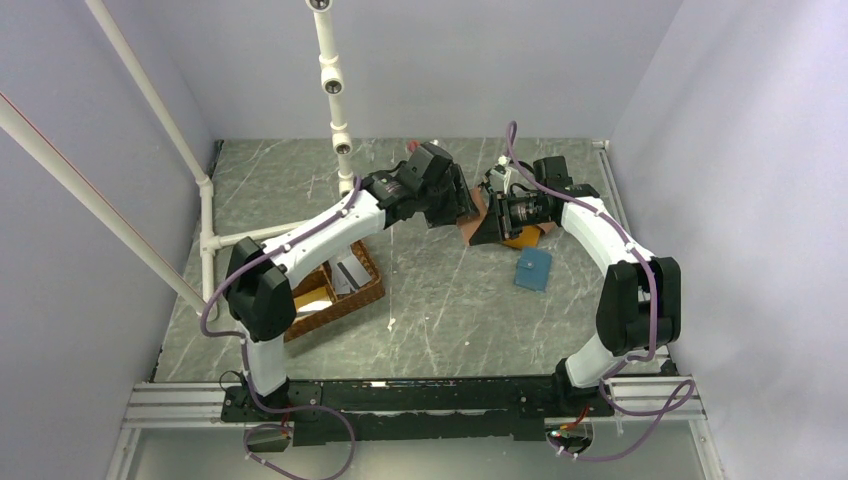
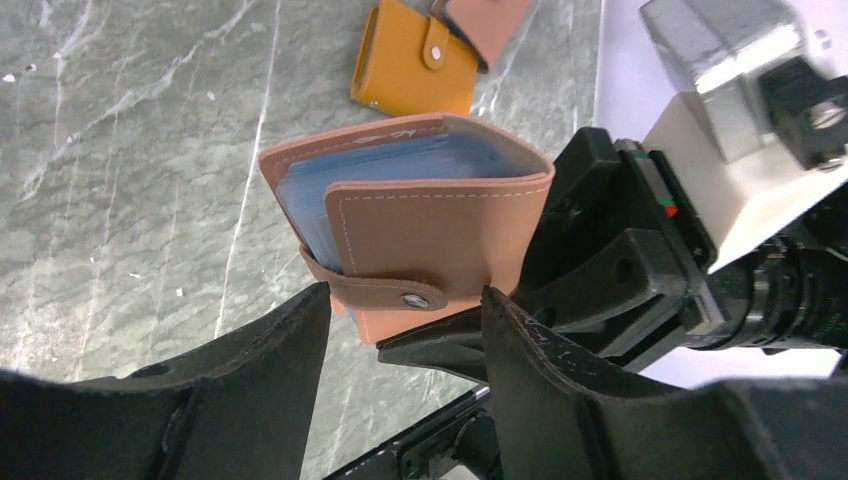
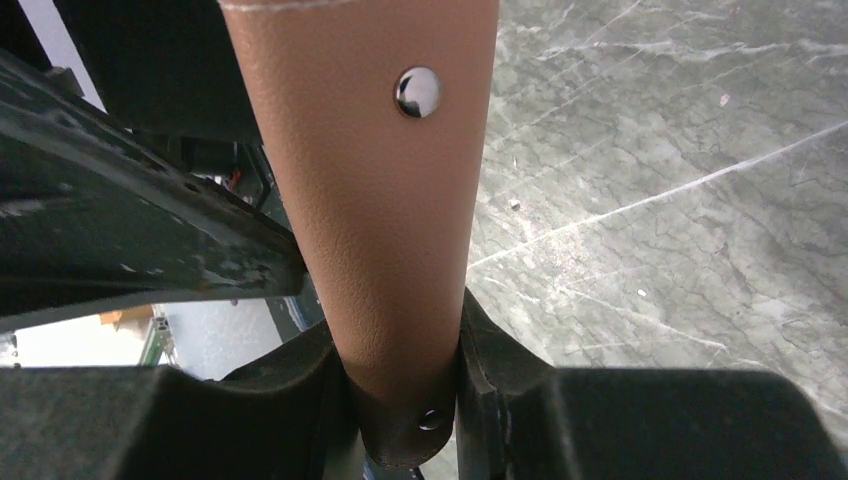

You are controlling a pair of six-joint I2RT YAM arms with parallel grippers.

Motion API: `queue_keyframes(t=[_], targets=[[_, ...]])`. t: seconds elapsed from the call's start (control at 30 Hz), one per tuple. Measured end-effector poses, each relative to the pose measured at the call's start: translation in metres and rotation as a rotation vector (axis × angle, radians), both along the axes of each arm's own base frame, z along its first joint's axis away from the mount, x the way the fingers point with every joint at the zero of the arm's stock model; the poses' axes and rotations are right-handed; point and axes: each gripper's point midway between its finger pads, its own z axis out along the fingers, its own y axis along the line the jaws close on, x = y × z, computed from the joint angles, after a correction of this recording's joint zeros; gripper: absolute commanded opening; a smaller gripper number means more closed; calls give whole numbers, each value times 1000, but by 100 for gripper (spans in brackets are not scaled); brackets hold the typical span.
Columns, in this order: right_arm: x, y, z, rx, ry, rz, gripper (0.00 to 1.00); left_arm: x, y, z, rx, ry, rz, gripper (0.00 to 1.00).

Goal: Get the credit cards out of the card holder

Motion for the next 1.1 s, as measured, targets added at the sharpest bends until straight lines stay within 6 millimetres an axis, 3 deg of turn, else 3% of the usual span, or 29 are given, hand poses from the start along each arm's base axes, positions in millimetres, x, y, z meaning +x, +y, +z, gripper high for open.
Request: queue_keyframes(t=[0.37,1.1], targets=[[1,1,0,0,-4,1,0,-1,-5,-7,61,2,14,54],[1,1,-1,-5,-14,7,0,1,-2,-10,97,-25,23,51]])
